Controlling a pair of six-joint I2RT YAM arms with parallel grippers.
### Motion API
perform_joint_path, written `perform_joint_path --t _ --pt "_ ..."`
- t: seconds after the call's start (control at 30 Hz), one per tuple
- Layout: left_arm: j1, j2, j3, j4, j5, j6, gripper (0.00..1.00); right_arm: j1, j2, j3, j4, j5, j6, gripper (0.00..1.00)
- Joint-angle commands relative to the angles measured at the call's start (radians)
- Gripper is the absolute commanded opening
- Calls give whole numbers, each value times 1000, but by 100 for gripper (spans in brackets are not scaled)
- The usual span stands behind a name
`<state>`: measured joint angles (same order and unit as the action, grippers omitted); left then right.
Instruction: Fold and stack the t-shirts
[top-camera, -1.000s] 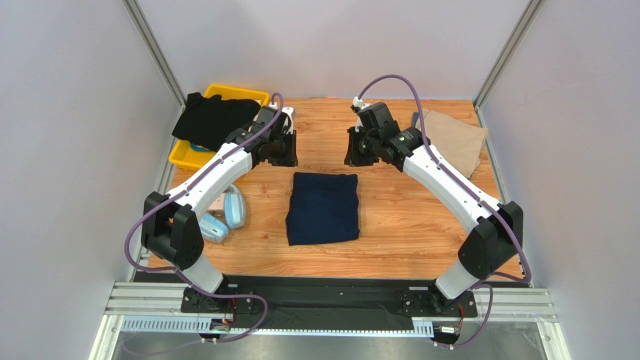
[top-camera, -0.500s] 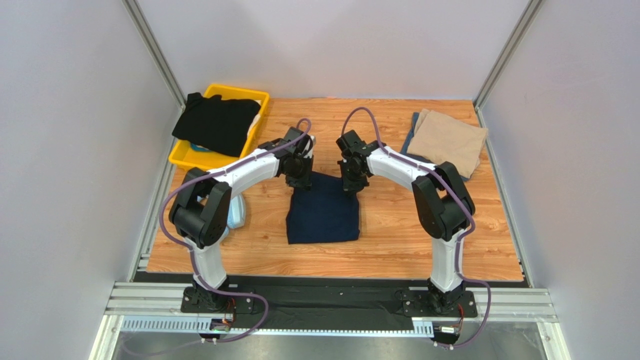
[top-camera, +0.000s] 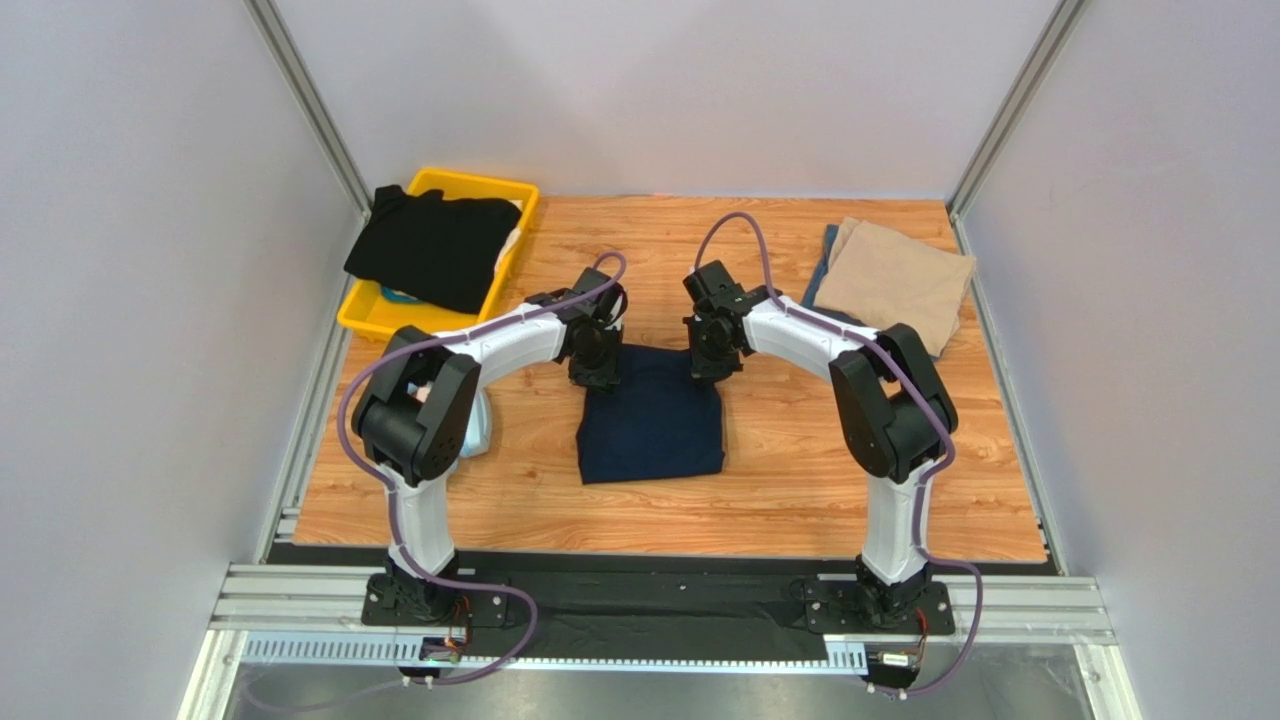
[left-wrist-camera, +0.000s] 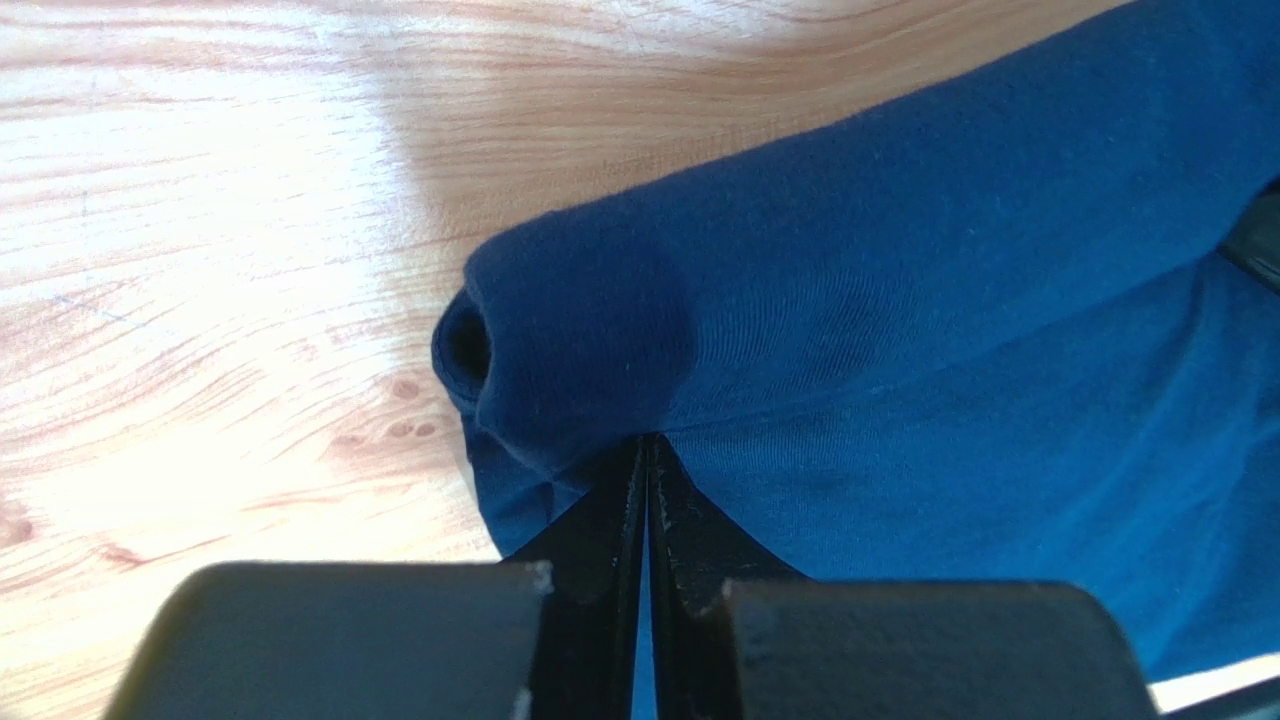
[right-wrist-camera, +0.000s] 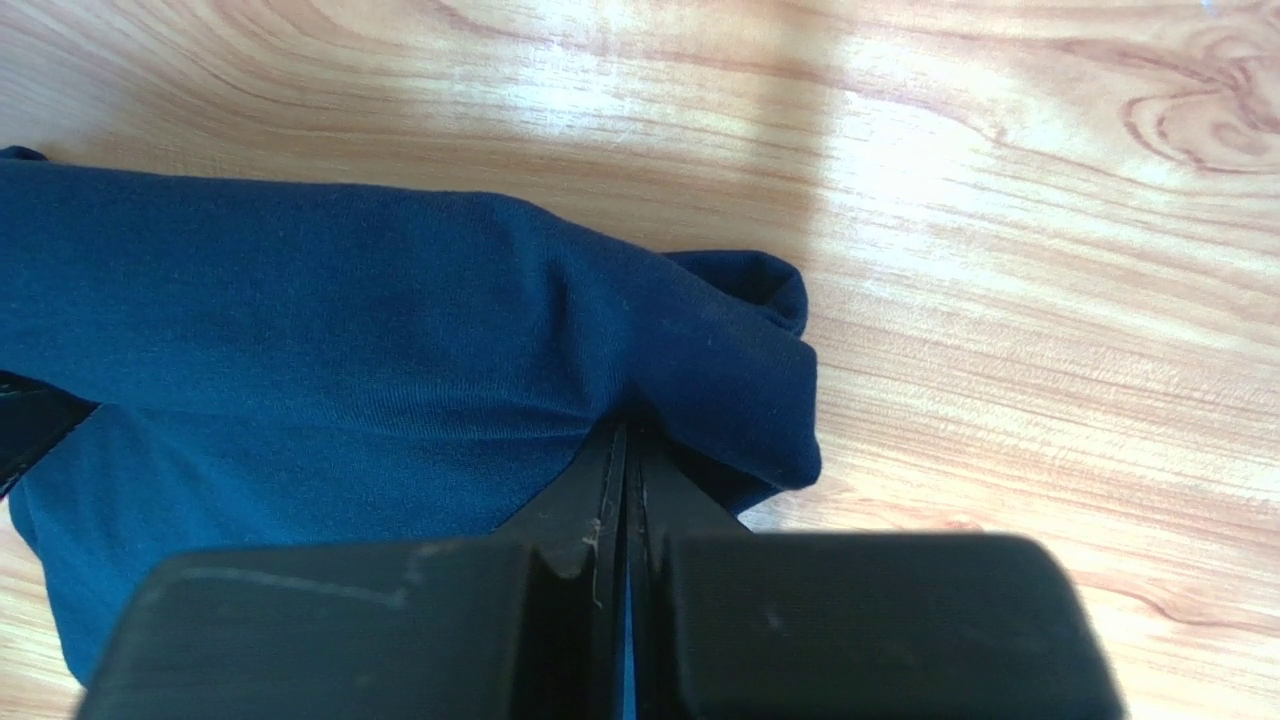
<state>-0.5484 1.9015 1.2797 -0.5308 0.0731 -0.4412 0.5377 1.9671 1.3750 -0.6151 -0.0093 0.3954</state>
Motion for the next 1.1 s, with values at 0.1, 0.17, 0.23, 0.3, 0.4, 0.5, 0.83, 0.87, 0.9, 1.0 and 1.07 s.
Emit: perform_joint_path --t 0.1,0.17,0.23,0.3,0.4,0.5,0.83,0.87,0.9,1.0,1.07 --pt "11 10 -3 -5 -35 1 7 -18 3 -80 38 48 -1 0" --pt "18 -5 -25 -9 -41 -2 7 -24 -8 -96 40 46 2 0" --pt "27 -22 -42 -9 -47 -2 13 -30 -19 -117 23 42 8 0" --pt "36 -59 -68 -8 -50 -5 25 -35 -69 -146 20 28 10 1" --pt "71 -120 -111 29 16 -1 39 -35 -178 -171 20 26 13 21" --pt "100 -157 -132 74 120 4 45 -35 -268 -172 0 49 7 27" --pt "128 -229 -210 95 315 6 56 -48 -528 -254 -26 25 0 48" --pt "131 -232 -230 141 339 -4 56 -47 -531 -270 -17 -33 3 48" --pt "136 -232 -249 161 375 -14 57 -45 -533 -281 -8 -53 14 48" --pt "139 -214 -304 207 395 -40 57 -42 -501 -315 55 -122 42 47" --pt "139 -200 -335 221 404 -44 57 -36 -455 -324 78 -142 52 46"
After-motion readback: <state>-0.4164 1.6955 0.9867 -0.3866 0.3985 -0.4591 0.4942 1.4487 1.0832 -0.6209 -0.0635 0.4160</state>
